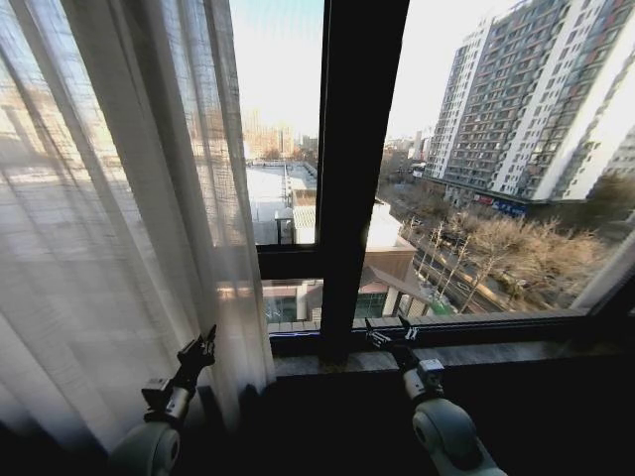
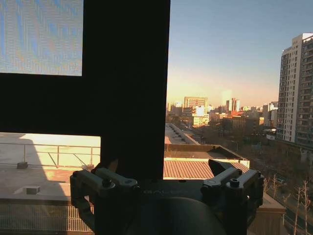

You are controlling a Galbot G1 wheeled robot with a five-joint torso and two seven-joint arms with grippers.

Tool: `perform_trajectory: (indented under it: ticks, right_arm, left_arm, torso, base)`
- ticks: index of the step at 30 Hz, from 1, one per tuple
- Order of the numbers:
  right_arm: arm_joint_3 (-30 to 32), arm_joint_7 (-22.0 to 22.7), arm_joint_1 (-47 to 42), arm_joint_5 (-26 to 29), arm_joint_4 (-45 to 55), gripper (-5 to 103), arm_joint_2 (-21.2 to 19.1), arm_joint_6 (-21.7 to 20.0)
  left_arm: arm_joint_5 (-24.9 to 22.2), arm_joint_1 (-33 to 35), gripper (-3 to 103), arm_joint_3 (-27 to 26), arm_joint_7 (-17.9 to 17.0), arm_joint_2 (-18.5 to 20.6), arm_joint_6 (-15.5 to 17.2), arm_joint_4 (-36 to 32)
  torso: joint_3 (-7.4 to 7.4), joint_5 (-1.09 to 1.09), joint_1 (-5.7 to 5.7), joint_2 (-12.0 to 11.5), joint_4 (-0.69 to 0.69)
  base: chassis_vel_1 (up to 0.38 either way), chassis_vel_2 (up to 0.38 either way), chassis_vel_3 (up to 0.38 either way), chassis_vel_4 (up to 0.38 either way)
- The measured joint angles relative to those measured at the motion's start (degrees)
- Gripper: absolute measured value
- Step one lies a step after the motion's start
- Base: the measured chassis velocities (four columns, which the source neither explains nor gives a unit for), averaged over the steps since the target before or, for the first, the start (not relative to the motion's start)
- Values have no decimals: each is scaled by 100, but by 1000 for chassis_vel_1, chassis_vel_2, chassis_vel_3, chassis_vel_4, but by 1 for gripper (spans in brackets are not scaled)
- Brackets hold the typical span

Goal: Open the curtains by pulling them apart, changing their state from closed to fully open.

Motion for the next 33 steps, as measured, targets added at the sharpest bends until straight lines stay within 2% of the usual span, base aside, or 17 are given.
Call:
perform_trajectory:
  ticks: [5, 19, 33]
  right_arm:
    - [19, -53, -20, -347, -40, 100, -1, 74]
    - [-8, -56, -15, -642, -88, 100, 5, 91]
    - [-3, -71, -50, -651, -106, 100, 39, 149]
  left_arm:
    - [7, 32, 0, -6, 3, -30, -1, -55]
    - [32, 134, 0, -75, -21, -44, -29, -138]
    - [65, 276, 0, -96, -33, -125, -55, -305]
  torso:
    - [0, 1, 0, 0, 0]
    - [0, 1, 0, 0, -1]
    - [0, -2, 0, 0, 0]
  base:
    - [0, 0, 0, 0]
    - [7, 5, -11, -9]
    - [215, 204, -204, -207]
